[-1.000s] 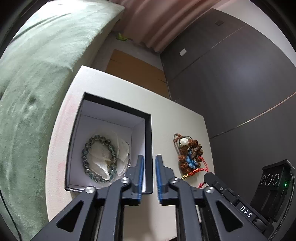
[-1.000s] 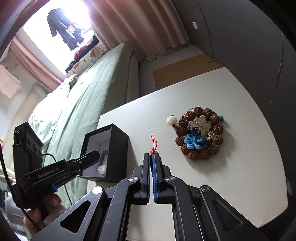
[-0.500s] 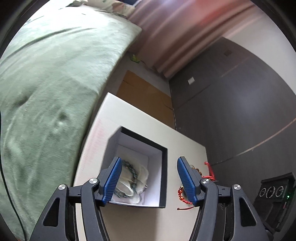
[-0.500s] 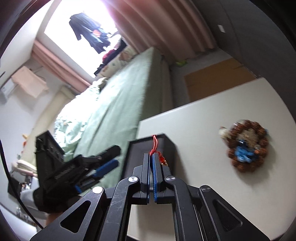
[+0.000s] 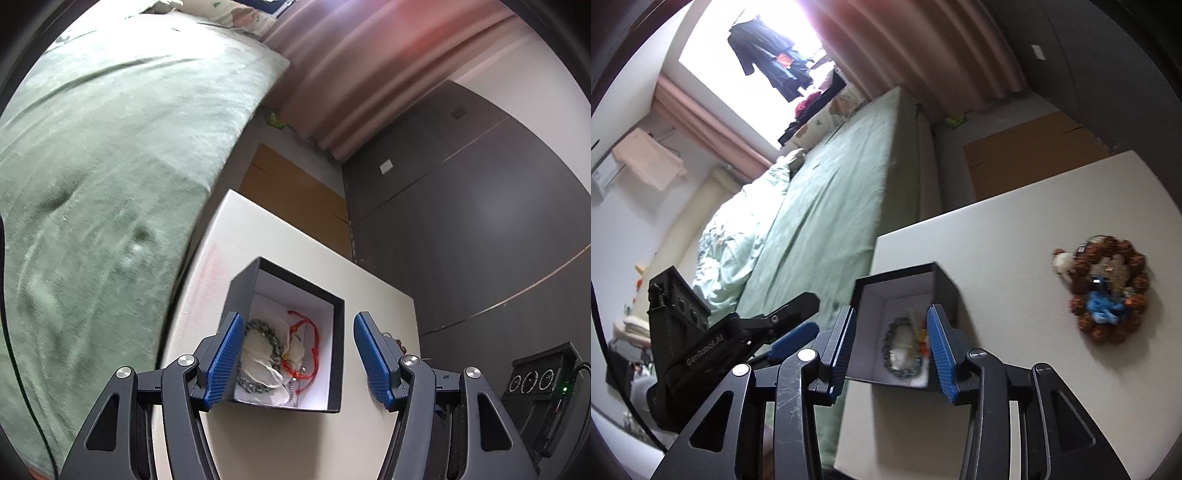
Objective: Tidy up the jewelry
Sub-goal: 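Withdraw both tools from the box toward the brown bead bracelet, then close the left gripper on the brown bead bracelet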
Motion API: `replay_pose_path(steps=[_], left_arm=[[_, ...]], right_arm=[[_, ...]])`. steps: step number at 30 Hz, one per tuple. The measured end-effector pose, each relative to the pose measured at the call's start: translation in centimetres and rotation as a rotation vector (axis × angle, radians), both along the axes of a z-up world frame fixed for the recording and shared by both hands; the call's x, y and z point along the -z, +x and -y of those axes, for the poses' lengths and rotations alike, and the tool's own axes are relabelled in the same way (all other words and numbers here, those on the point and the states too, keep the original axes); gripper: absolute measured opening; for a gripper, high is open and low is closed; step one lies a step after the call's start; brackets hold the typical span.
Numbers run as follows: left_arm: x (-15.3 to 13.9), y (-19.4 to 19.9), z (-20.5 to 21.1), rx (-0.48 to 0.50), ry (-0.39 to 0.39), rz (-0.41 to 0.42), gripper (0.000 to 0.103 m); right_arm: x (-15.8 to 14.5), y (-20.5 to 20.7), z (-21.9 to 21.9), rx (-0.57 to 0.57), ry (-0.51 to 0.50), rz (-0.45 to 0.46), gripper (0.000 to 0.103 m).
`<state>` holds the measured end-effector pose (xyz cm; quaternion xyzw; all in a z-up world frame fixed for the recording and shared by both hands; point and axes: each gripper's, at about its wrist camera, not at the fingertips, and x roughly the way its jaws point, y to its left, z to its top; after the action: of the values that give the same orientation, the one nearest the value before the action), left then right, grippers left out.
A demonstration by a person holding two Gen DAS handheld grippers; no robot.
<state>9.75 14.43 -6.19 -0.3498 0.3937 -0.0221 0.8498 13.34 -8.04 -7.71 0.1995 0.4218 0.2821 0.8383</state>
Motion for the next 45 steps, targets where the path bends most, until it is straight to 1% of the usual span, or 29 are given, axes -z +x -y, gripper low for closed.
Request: replay_pose_path(steps=[6, 8, 10, 12, 16, 19, 22, 27, 31, 34, 38, 40, 43, 45], left_arm=[[-0.2, -0.1, 2.4, 0.049, 0.016, 0.003, 0.063], [-0.4, -0.3, 3.5, 0.068, 0.028, 0.008, 0.063], [-0.6, -0.6, 4.5, 0.088, 0.042, 0.013, 0.063], [-0.8, -1.0, 5.7, 0.108, 0.064, 0.019, 0.063], [-1.4, -1.3, 8.4, 0.142, 0.125, 0.037, 0.063], [-1.8, -1.1, 10.5, 0.176, 0.156, 0.051, 0.063], [-1.9, -0.6, 12.6, 0.212, 0.203, 0.040, 0.063], [-1.9, 0.2, 15.9, 0.275, 0.221, 0.022, 0.063], [-1.8, 1.6, 17.8, 0.296, 0.240, -0.006, 0.057], [-1.3, 2.9, 19.4, 0.316, 0.272, -0.033, 0.057], [-0.1, 4.4, 21.5, 0.347, 0.303, -0.057, 0.050], [0.6, 4.5, 22.3, 0.359, 0.323, -0.047, 0.050], [2.2, 5.3, 23.4, 0.374, 0.353, -0.083, 0.050], [2.7, 5.7, 24.0, 0.383, 0.366, -0.081, 0.050]], right_arm=[[-0.9, -1.1, 5.4, 0.103, 0.016, -0.020, 0.043], [-1.0, -1.4, 7.2, 0.142, 0.021, -0.020, 0.051], [-1.0, -1.8, 9.0, 0.180, 0.024, -0.018, 0.055], [-0.7, -2.0, 10.5, 0.213, 0.026, -0.036, 0.055], [-0.5, -2.3, 12.5, 0.246, 0.032, -0.056, 0.055], [-0.3, -2.5, 13.7, 0.269, 0.040, -0.069, 0.055], [0.0, -2.5, 15.1, 0.296, 0.037, -0.084, 0.055], [0.9, -1.9, 16.8, 0.317, 0.036, -0.140, 0.055], [0.6, -1.6, 18.2, 0.336, 0.045, -0.134, 0.055], [0.7, -1.4, 19.5, 0.368, 0.046, -0.151, 0.055], [1.4, -1.0, 21.7, 0.419, 0.071, -0.193, 0.055], [1.7, -0.7, 22.7, 0.437, 0.064, -0.206, 0.055], [2.3, -0.3, 23.5, 0.451, 0.049, -0.237, 0.055], [2.7, -0.1, 24.0, 0.454, 0.049, -0.257, 0.055]])
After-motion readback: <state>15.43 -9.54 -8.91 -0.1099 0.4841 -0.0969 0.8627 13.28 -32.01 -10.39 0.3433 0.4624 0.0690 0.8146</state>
